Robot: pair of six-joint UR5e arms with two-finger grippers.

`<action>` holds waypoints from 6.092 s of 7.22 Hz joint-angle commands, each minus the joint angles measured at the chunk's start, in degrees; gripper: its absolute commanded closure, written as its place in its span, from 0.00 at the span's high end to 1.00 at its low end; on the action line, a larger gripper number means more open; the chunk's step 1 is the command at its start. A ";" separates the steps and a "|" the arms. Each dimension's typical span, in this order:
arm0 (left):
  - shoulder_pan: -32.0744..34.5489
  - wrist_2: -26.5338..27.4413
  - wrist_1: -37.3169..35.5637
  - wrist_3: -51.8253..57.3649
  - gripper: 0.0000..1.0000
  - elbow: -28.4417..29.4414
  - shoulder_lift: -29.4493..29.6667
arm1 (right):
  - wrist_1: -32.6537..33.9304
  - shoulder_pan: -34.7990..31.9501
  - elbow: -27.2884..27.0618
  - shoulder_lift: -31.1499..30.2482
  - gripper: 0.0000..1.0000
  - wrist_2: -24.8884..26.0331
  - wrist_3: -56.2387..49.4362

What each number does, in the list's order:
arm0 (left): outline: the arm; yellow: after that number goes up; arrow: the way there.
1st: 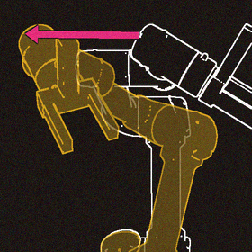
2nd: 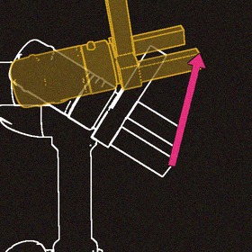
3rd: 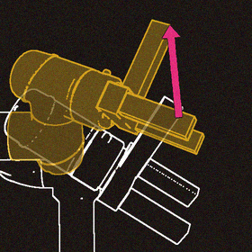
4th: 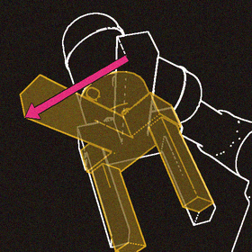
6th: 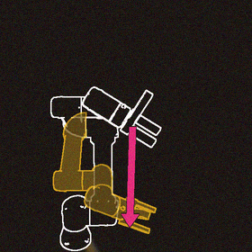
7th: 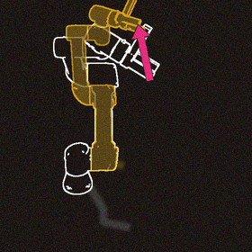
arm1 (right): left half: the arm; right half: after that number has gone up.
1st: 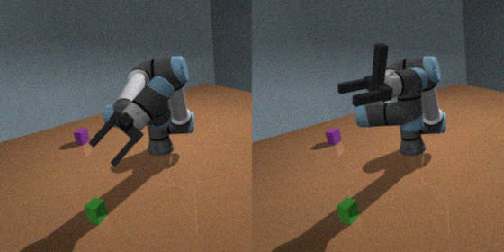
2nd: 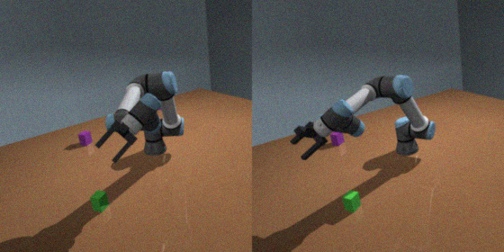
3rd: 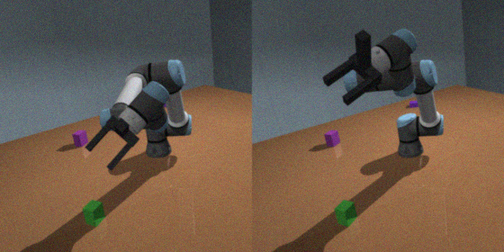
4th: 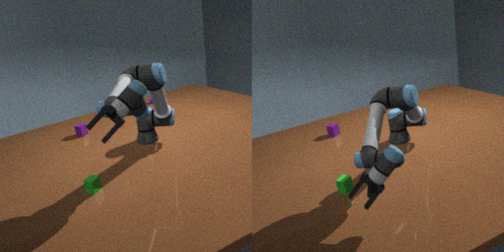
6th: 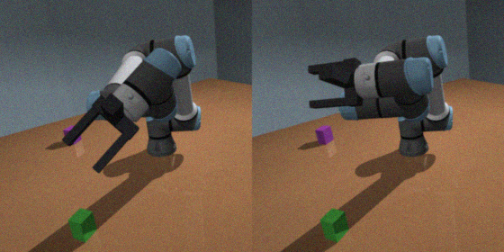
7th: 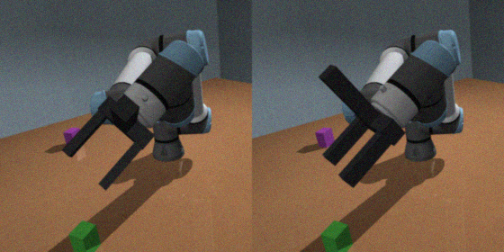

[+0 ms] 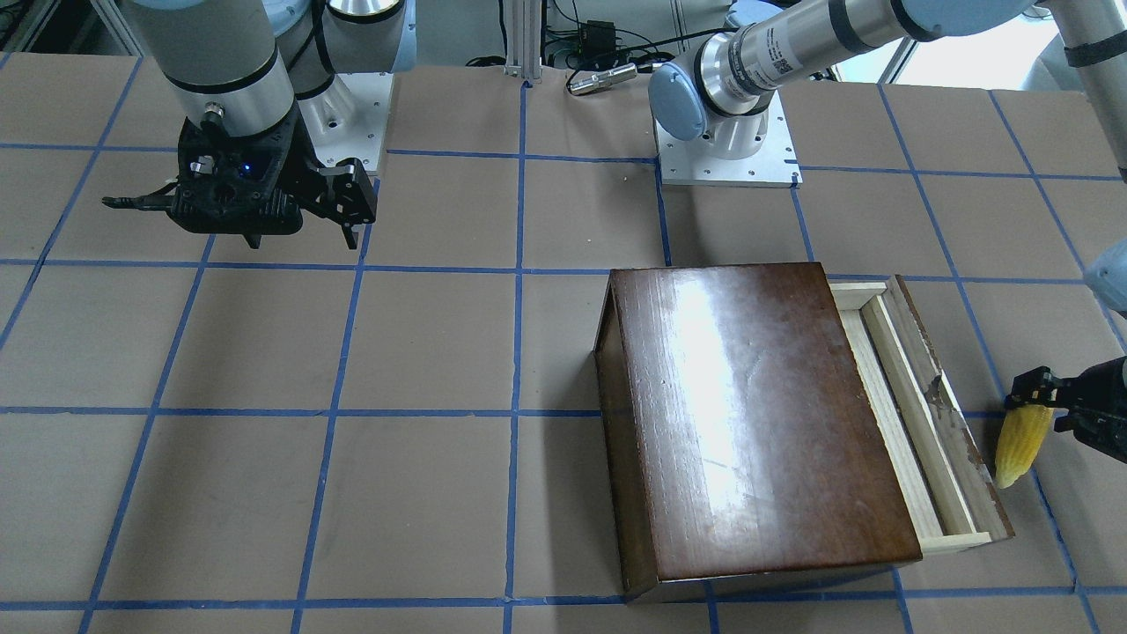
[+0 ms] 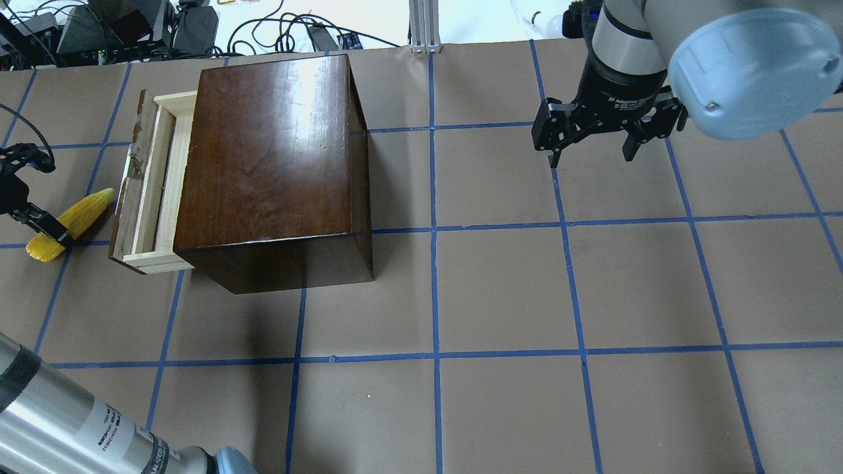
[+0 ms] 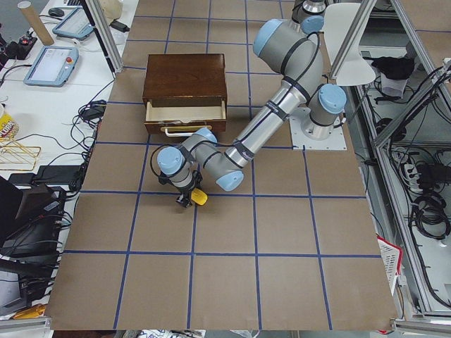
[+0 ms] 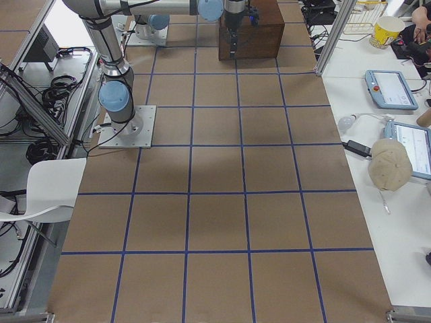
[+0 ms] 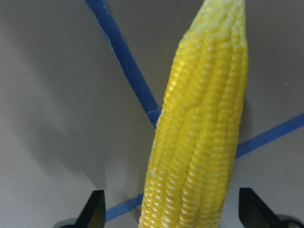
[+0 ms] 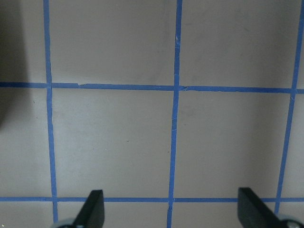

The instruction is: Open drawer and put corn inside

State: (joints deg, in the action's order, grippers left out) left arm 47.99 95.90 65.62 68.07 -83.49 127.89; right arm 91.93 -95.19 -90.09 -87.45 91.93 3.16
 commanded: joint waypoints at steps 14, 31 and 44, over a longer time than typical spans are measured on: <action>21.15 -0.80 14.35 -47.27 0.00 0.96 -22.50 | 0.00 0.00 0.00 0.00 1.00 0.00 0.00; 23.63 -6.78 16.81 -62.36 1.00 -0.10 -23.91 | 0.00 0.00 0.00 0.00 1.00 0.00 0.00; 43.50 -6.69 28.25 -69.04 1.00 1.93 -33.24 | 0.00 -0.09 0.00 0.00 1.00 0.00 0.00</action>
State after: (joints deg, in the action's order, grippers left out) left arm 91.31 89.22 94.07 -0.96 -80.82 94.81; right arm 91.93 -95.20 -90.09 -87.45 91.93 3.16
